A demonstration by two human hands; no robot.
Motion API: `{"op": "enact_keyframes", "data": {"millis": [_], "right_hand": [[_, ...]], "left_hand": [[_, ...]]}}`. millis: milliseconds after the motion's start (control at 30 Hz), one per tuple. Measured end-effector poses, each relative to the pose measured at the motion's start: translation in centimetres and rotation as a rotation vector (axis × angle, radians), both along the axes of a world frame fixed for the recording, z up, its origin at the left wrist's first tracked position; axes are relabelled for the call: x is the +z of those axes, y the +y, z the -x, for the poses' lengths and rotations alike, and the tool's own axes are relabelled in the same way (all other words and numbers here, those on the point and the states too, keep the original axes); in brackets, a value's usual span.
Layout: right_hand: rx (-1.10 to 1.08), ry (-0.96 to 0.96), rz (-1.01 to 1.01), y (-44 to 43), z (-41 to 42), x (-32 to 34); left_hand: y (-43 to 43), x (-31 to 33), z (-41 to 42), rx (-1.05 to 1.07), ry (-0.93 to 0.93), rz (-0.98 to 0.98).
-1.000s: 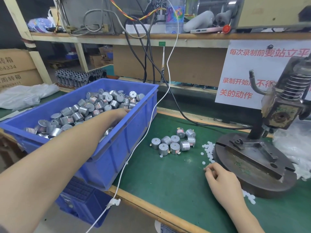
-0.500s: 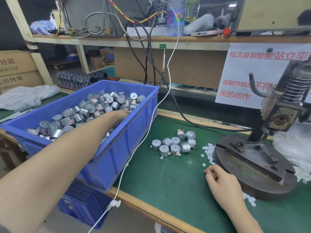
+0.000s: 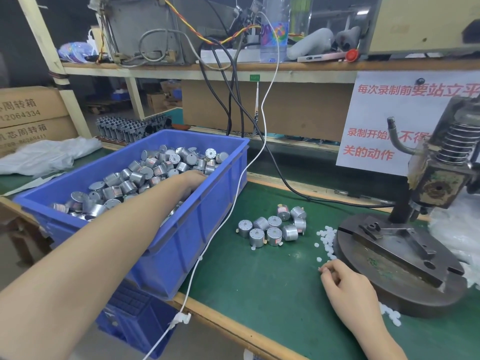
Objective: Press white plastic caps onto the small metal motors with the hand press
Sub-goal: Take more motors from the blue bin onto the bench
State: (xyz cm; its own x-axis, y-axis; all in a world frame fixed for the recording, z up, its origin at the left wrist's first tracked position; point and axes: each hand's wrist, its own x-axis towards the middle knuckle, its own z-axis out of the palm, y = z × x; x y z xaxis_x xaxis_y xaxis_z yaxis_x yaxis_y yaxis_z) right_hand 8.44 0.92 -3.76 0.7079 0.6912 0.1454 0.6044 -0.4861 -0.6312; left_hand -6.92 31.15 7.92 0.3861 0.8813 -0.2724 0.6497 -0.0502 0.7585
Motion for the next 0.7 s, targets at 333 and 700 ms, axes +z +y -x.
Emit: {"op": "enact_keyframes", "data": {"millis": [333,700], "right_hand": [[0.013,-0.010,-0.001,0.0,0.1,0.2],[0.034,-0.018,0.008,0.1,0.0,0.1]], "left_hand": [[0.3,4.3,1.6,0.317,-0.550,-0.164],[-6.5,4.0,-8.0,-0.186,-0.370,-0.465]]}}
